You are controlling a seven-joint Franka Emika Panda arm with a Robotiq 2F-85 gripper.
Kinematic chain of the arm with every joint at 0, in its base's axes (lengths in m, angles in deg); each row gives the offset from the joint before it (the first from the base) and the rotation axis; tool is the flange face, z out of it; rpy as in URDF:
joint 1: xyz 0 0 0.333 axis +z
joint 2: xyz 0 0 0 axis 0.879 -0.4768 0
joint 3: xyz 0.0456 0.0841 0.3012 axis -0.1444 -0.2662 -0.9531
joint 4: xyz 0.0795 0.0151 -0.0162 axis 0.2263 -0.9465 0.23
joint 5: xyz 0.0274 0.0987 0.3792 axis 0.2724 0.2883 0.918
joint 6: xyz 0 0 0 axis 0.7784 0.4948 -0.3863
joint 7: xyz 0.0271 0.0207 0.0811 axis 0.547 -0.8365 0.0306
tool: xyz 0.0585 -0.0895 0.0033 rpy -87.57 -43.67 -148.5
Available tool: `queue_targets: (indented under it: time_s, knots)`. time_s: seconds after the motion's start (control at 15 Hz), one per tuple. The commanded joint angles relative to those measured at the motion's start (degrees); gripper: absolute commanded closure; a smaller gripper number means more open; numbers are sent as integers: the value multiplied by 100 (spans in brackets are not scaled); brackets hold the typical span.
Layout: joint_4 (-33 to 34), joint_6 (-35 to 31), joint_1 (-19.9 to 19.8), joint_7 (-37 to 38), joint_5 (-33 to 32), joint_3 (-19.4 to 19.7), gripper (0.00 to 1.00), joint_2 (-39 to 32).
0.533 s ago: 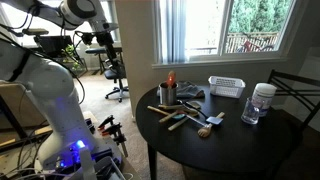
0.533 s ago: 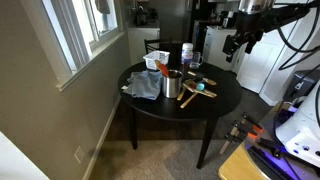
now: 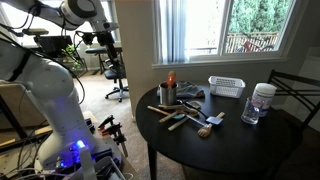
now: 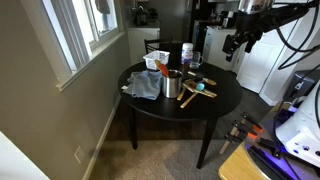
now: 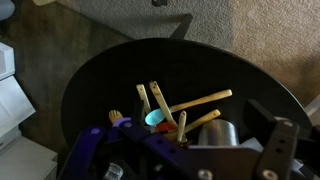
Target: Remove the orange spatula from the silver tin and put it on the table
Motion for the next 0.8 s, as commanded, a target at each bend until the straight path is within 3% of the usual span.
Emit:
queue_targets:
  time_s: [0.0,0.13,0.33,0.6,0.67,0.73]
  knots:
    - [225,-646,-463,135,-398,174,0,-792]
    - [459,-1183,-874,230,-624,254,0,-1455]
    - [885,-1854,-1716,273,-459,-14,0,-2371]
    - [1707,-2421,-2351,694,-753,-392,0,-3766]
    - [1902,-2510,-1861,1078,-1185,94,0,-4158]
    - [2133,-2536,-1766,1282,-1400,194,0,-4467]
